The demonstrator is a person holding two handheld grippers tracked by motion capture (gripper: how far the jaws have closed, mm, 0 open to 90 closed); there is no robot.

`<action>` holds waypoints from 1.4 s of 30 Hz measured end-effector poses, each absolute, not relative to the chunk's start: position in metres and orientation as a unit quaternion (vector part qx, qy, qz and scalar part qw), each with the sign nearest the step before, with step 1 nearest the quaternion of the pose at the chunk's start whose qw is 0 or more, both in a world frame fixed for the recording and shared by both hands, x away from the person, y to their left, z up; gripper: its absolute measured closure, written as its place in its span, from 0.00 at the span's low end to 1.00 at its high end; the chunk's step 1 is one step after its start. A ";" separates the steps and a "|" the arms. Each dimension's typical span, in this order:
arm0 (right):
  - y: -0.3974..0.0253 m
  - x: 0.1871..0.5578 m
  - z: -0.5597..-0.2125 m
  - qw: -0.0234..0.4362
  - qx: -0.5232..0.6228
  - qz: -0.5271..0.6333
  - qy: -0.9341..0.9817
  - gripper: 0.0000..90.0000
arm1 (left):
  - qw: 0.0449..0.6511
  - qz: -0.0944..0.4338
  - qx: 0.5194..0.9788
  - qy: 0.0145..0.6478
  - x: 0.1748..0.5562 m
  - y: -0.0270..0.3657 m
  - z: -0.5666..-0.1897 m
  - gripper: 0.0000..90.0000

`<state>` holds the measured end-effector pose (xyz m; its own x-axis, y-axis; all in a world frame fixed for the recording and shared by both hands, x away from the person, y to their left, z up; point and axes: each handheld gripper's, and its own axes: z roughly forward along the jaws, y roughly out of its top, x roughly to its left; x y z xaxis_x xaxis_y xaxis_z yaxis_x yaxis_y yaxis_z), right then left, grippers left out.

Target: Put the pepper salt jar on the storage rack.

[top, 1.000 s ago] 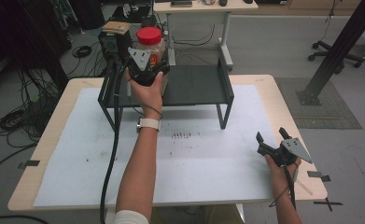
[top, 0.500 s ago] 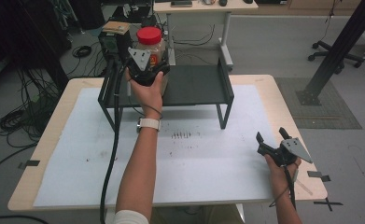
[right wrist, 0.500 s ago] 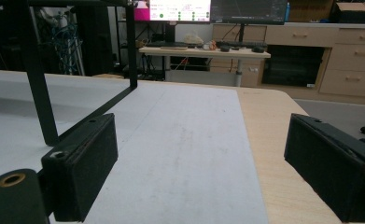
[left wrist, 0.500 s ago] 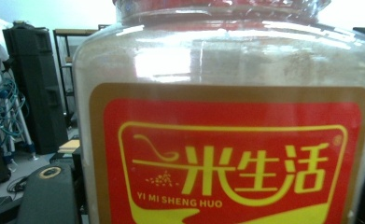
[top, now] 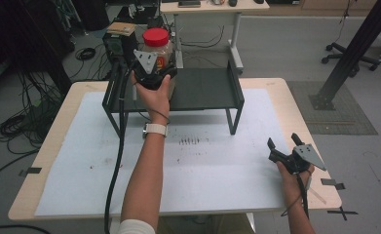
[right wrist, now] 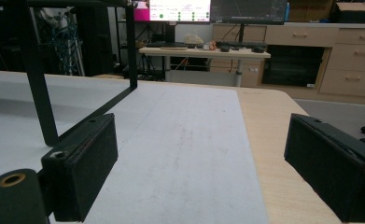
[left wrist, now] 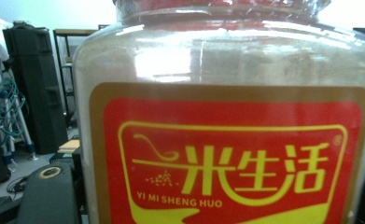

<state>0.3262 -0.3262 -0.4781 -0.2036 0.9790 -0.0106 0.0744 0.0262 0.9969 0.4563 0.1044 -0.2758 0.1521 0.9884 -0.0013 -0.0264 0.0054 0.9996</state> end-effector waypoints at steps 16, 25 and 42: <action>-0.326 0.326 -0.478 0.431 0.461 0.524 0.572 0.11 | 0.545 0.466 0.528 0.454 0.457 0.104 -0.276 0.24; -0.326 0.326 -0.478 0.431 0.461 0.524 0.572 0.11 | 0.546 0.466 0.529 0.453 0.457 0.105 -0.276 0.24; -0.326 0.326 -0.478 0.431 0.461 0.524 0.572 0.11 | 0.548 0.466 0.530 0.450 0.457 0.106 -0.277 0.23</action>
